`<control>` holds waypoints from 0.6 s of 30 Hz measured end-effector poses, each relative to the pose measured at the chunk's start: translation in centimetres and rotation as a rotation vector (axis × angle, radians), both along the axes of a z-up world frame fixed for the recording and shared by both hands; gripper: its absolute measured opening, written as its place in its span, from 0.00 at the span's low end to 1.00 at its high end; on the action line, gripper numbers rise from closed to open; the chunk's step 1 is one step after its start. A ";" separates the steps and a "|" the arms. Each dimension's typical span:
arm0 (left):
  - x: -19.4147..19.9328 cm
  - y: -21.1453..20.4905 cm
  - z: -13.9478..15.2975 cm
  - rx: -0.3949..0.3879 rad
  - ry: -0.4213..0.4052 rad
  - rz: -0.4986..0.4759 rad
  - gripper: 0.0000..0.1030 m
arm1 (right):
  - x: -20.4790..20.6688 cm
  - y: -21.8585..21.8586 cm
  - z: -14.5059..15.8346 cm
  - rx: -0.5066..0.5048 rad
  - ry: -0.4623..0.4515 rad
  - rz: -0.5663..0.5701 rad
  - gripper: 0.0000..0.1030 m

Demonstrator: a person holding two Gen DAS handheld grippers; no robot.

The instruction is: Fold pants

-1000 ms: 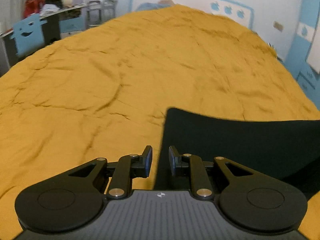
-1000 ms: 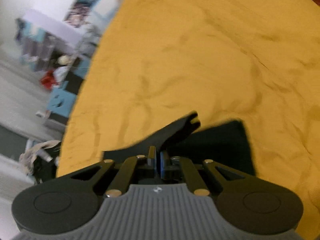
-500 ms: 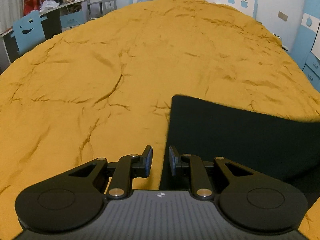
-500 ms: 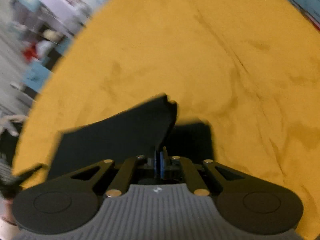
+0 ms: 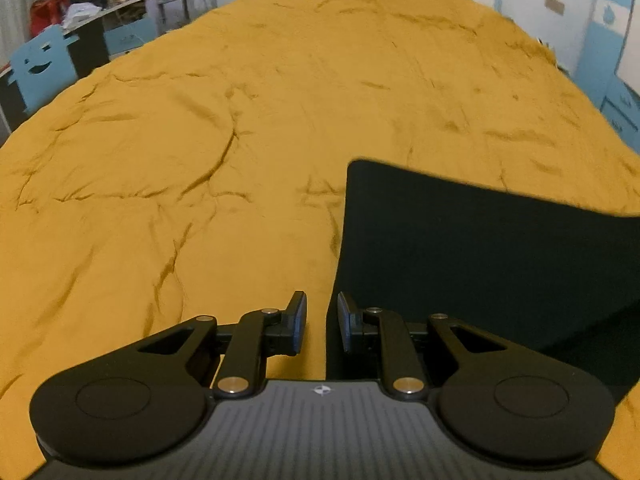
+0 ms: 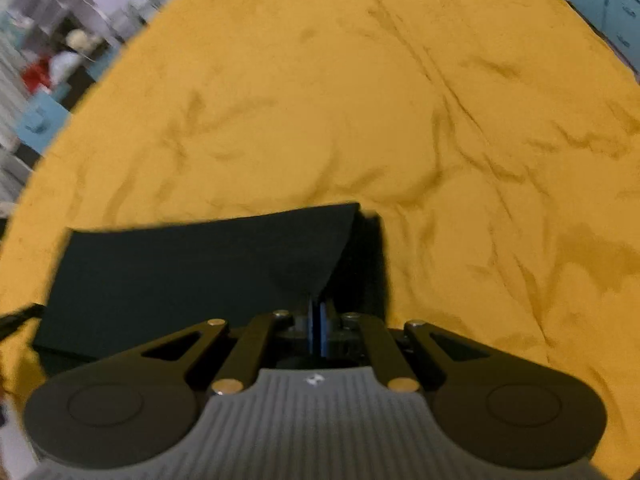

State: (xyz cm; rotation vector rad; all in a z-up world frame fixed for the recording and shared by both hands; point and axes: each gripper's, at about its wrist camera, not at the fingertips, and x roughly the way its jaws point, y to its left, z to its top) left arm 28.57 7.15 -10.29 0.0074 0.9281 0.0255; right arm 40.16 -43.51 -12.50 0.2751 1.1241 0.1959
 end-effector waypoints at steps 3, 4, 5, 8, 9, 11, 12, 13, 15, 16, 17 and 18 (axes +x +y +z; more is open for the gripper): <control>-0.7 0.4 -0.8 0.024 0.070 -0.052 0.20 | -0.7 -0.1 -1.1 0.001 -0.003 -0.026 0.00; -1.0 0.5 -1.1 0.042 0.090 -0.071 0.19 | -0.7 0.0 -1.4 -0.009 -0.006 -0.024 0.00; -1.3 0.6 -1.4 0.065 0.113 -0.078 0.15 | -0.7 0.1 -1.4 -0.016 -0.007 -0.024 0.00; -2.6 0.8 -2.2 0.100 0.155 -0.122 0.15 | -0.5 0.5 -1.4 -0.041 -0.005 -0.024 0.00; -3.0 0.7 -2.0 0.107 0.153 -0.132 0.15 | -0.3 0.6 -1.3 -0.052 -0.006 -0.025 0.00; -3.3 1.0 -1.3 0.096 0.153 -0.127 0.15 | -0.5 0.7 -0.9 -0.072 -0.010 -0.027 0.00; -3.3 1.3 -0.7 0.085 0.149 -0.119 0.15 | -0.8 0.6 -0.5 -0.088 -0.014 -0.032 0.02; -3.3 1.5 0.0 0.077 0.137 -0.115 0.15 | -1.0 0.7 0.1 -0.114 -0.024 -0.036 0.07; -2.9 1.7 1.4 0.069 0.095 -0.120 0.15 | -1.7 0.6 1.2 -0.157 -0.053 -0.039 0.14; -2.4 1.8 2.1 0.064 0.069 -0.118 0.15 | -1.9 0.5 1.7 -0.165 -0.067 -0.041 0.14; -1.7 1.9 2.7 0.051 0.044 -0.112 0.15 | -2.1 0.5 2.2 -0.164 -0.085 -0.042 0.14; -0.9 2.0 3.1 0.027 0.023 -0.103 0.15 | -2.2 0.6 2.6 -0.158 -0.107 -0.043 0.14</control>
